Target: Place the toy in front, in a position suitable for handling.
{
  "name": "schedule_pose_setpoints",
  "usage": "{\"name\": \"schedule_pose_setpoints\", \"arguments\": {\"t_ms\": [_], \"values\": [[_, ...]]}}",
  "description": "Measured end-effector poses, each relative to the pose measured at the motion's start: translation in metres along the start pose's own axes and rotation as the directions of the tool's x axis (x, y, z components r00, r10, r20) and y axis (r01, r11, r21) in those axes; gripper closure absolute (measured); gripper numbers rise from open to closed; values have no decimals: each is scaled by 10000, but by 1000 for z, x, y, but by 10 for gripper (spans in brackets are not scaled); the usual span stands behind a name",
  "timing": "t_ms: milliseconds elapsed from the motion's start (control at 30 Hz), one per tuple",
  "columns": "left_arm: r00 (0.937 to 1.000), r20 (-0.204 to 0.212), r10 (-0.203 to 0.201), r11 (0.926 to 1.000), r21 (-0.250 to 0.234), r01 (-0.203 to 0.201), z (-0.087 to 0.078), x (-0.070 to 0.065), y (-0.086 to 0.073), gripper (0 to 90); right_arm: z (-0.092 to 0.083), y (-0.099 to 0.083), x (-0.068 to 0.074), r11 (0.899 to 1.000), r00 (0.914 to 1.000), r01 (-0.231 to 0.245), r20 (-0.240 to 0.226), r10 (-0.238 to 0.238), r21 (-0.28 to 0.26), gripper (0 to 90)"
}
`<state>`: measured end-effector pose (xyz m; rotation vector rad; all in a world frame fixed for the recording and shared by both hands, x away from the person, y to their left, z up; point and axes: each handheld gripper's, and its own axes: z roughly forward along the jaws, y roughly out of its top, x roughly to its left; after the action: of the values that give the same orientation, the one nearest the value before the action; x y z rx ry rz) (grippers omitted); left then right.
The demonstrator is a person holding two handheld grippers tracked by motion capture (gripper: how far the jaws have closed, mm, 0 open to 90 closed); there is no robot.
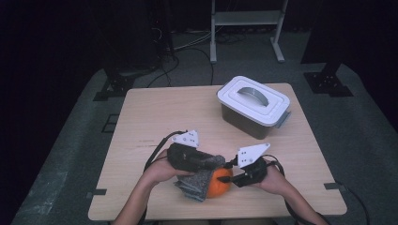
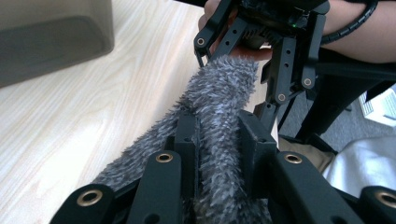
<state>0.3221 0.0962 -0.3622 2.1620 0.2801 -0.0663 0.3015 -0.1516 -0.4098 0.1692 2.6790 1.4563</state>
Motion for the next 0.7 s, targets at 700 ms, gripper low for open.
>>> {"name": "schedule_pose_setpoints", "arguments": {"t_ms": [700], "values": [[9990,157,-420,9977,-517,428,4,8,-16,721,-38,-5,-10,9976,9962,-457,715,493,-514,417]]}}
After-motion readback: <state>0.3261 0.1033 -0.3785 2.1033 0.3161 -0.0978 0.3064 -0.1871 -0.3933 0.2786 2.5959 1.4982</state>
